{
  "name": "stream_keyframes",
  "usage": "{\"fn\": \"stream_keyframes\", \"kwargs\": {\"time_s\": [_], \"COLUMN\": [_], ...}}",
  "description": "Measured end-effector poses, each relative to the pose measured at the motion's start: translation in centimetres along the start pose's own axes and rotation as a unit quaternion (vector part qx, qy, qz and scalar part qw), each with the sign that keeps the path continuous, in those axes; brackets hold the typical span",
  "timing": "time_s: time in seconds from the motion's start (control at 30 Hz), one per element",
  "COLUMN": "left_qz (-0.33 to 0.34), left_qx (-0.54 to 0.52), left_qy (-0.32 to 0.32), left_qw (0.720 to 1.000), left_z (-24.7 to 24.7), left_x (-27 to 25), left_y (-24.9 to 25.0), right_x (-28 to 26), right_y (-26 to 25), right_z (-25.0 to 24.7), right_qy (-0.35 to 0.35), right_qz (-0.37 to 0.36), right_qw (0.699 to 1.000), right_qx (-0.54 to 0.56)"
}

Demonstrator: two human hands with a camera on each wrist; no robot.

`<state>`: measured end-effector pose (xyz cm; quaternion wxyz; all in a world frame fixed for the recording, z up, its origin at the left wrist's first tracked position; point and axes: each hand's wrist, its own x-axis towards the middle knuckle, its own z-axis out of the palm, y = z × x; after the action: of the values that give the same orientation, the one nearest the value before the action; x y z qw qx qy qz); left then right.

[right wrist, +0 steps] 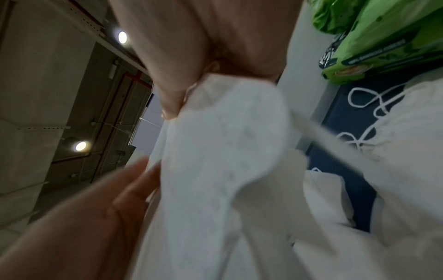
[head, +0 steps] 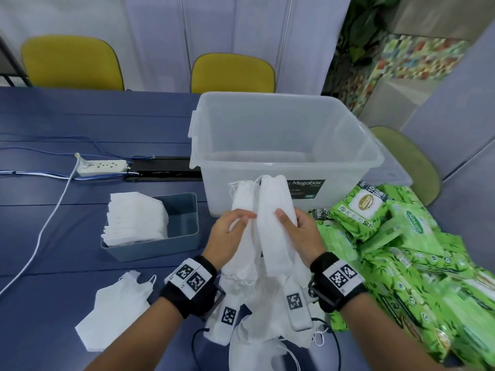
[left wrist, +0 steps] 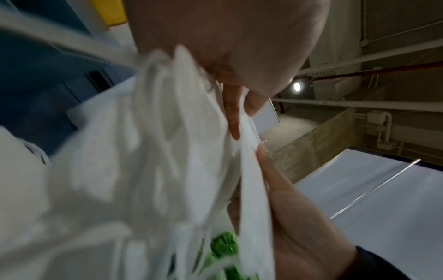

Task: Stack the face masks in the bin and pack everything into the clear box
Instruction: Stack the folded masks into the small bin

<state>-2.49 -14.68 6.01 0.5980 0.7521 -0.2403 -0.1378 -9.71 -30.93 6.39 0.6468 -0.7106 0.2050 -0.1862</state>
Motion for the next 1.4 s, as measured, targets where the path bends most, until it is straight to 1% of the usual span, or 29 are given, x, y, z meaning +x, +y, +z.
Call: {"fn": "stream_keyframes", "kwargs": {"time_s": [0.07,0.13,0.3,0.37,0.43,0.5,0.53,0.57,0.63,0.67,0.7,0.73,0.77,0.8,0.83,0.9,0.97,1.03,1.13,1.17,1.2,1.23,1.33,1.4], "left_qz": [-0.034,-0.052,-0.071,-0.08,-0.092,-0.103,-0.111,-0.118,-0.127,-0.124,-0.118,-0.11,-0.103,-0.096,-0.091,-0.086,-0.082,-0.081,-0.081,-0.081,-0.082,-0.084,-0.087,-0.086], "left_qx": [-0.044,-0.072,-0.066,-0.058,-0.055,-0.061,-0.062,-0.065,-0.07,-0.069,-0.068,-0.07,-0.07,-0.068,-0.066,-0.057,-0.048,-0.048,-0.047,-0.047,-0.048,-0.049,-0.047,-0.044], "left_qy": [-0.008,-0.011,0.025,0.04,0.05,0.056,0.061,0.068,0.081,0.089,0.095,0.098,0.101,0.102,0.103,0.107,0.111,0.113,0.118,0.119,0.119,0.119,0.115,0.111], "left_qw": [0.998,0.996,0.995,0.994,0.993,0.991,0.99,0.988,0.986,0.986,0.986,0.987,0.987,0.988,0.988,0.989,0.989,0.989,0.989,0.988,0.988,0.988,0.988,0.989], "left_z": [1.3,2.2,3.2,3.2,2.7,1.6,1.0,0.2,-1.1,-1.5,-1.9,-2.1,-2.3,-2.4,-2.6,-2.8,-3.1,-3.3,-3.4,-3.4,-3.3,-3.2,-2.9,-2.8], "left_x": [0.3,0.4,0.5,0.7,0.7,0.6,0.5,0.5,0.3,0.1,0.0,-0.1,-0.1,-0.2,-0.2,-0.2,-0.2,-0.3,-0.4,-0.4,-0.5,-0.5,-0.5,-0.7], "left_y": [0.5,0.7,0.6,0.2,0.0,-0.4,-0.5,-0.8,-1.3,-1.4,-1.5,-1.6,-1.6,-1.7,-1.7,-1.9,-2.0,-2.1,-2.3,-2.3,-2.4,-2.4,-2.4,-2.3], "right_x": [0.0,0.0,-0.4,-0.6,-0.7,-0.5,-0.2,0.1,0.6,0.6,0.5,0.3,-0.1,-0.6,-1.2,-2.1,-2.7,-3.2,-3.7,-3.9,-4.0,-3.9,-3.6,-3.3], "right_y": [0.2,0.6,0.9,1.2,1.7,2.5,3.2,3.8,5.1,5.9,6.8,7.7,8.3,8.8,9.0,9.1,9.2,9.2,9.6,9.8,9.9,10.0,9.9,9.8], "right_z": [0.8,1.2,2.2,2.4,2.5,1.7,1.0,0.1,-1.7,-2.5,-3.2,-3.9,-4.2,-4.4,-4.3,-4.0,-3.7,-3.2,-2.5,-2.2,-2.0,-1.8,-1.3,-1.1], "right_qy": [-0.005,-0.003,0.001,0.0,-0.019,-0.054,-0.064,-0.064,-0.06,-0.068,-0.083,-0.106,-0.127,-0.141,-0.151,-0.169,-0.183,-0.2,-0.217,-0.216,-0.209,-0.198,-0.166,-0.145], "right_qz": [0.001,0.013,0.025,0.035,0.033,0.01,0.001,0.007,0.079,0.123,0.16,0.183,0.198,0.197,0.199,0.2,0.197,0.194,0.181,0.173,0.169,0.171,0.197,0.216], "right_qw": [1.0,1.0,1.0,0.999,0.998,0.992,0.982,0.971,0.949,0.932,0.906,0.872,0.841,0.823,0.82,0.827,0.825,0.812,0.773,0.769,0.775,0.789,0.844,0.861], "right_qx": [0.001,0.009,-0.001,-0.022,-0.043,-0.117,-0.175,-0.229,-0.298,-0.334,-0.384,-0.441,-0.487,-0.515,-0.515,-0.498,-0.497,-0.513,-0.567,-0.577,-0.573,-0.556,-0.47,-0.437]}}
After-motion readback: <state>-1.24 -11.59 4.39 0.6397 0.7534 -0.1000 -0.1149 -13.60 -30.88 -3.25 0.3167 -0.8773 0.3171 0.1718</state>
